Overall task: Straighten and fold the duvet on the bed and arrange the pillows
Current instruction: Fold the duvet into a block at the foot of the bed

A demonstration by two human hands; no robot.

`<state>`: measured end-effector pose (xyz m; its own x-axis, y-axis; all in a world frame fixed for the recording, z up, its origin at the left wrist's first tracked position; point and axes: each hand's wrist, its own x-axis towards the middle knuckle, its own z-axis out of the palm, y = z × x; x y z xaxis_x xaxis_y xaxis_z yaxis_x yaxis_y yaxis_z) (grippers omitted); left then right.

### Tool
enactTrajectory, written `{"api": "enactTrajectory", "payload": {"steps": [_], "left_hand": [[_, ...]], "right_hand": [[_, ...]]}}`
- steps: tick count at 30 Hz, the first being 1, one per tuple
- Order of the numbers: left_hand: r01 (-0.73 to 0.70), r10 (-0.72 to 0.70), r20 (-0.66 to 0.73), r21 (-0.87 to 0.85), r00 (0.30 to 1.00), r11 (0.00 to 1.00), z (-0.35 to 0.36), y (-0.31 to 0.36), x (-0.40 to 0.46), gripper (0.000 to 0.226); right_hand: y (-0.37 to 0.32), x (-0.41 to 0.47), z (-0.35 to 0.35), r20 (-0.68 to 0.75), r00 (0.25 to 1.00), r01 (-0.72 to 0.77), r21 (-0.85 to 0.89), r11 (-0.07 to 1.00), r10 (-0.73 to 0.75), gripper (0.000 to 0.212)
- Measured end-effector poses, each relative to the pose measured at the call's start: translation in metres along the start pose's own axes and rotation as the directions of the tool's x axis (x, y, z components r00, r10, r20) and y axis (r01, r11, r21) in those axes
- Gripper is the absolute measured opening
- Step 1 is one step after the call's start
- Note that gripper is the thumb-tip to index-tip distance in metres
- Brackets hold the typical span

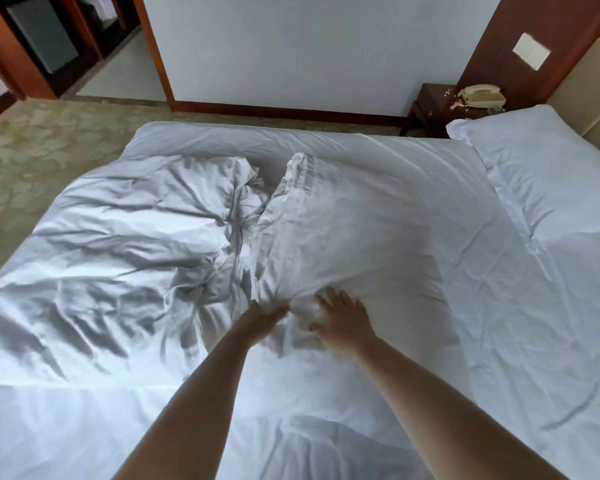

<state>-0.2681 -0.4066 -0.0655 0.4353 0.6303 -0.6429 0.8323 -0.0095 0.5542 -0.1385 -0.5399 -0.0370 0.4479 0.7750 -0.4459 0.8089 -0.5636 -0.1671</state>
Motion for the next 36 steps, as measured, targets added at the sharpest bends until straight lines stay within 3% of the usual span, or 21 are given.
{"api": "enactTrajectory", "payload": {"steps": [2,3,5,6,7,10,12,18,22,28,36], "left_hand": [[-0.067,0.066,0.020,0.032,0.998,0.997,-0.005,0.011,-0.001,0.045],[-0.063,0.065,0.040,-0.051,0.997,0.997,-0.009,0.020,-0.005,0.031],[0.001,0.022,0.081,-0.270,0.996,0.963,-0.016,0.029,-0.006,0.030],[-0.014,0.037,0.070,-0.305,0.997,0.952,-0.017,0.028,-0.006,0.037],[-0.022,0.039,0.052,-0.284,0.998,0.958,-0.017,0.024,-0.008,0.046],[-0.016,0.017,-0.009,0.025,1.000,1.000,0.001,-0.007,-0.014,0.076],[0.029,-0.029,0.001,0.105,1.000,0.994,0.012,-0.021,-0.026,0.076],[-0.105,0.175,-0.246,0.274,0.953,0.956,0.016,-0.001,-0.070,0.063],[-0.196,0.326,-0.232,0.450,0.916,0.871,0.022,0.015,-0.108,0.059],[-0.209,0.443,-0.267,0.605,0.856,0.768,0.027,0.036,-0.170,0.051],[-0.117,0.481,-0.367,0.687,0.796,0.717,0.025,0.041,-0.267,0.049]], "right_hand": [[0.001,-0.003,-0.004,-0.075,0.997,0.020,0.020,1.000,-0.018,0.061],[0.001,-0.005,-0.008,-0.161,0.987,0.026,0.033,0.999,-0.021,0.057],[0.002,-0.008,-0.018,-0.338,0.941,0.028,0.093,0.995,0.005,0.050],[0.003,-0.008,-0.024,-0.360,0.933,0.023,0.129,0.991,0.025,0.050],[0.003,-0.008,-0.028,-0.304,0.952,0.019,0.151,0.988,0.029,0.052],[-0.001,-0.023,-0.023,0.036,0.998,0.055,0.020,0.998,-0.056,0.059],[-0.003,-0.038,-0.011,0.114,0.989,0.103,-0.055,0.993,-0.096,0.060],[-0.001,-0.073,-0.015,0.029,0.996,0.087,-0.041,0.995,-0.086,0.067],[0.006,-0.108,-0.034,-0.058,0.992,0.113,-0.003,0.994,-0.113,0.069],[0.023,-0.161,-0.061,-0.173,0.971,0.172,0.025,0.985,-0.165,0.071],[0.024,-0.221,-0.081,-0.272,0.910,0.330,0.018,0.944,-0.313,0.073]]}}
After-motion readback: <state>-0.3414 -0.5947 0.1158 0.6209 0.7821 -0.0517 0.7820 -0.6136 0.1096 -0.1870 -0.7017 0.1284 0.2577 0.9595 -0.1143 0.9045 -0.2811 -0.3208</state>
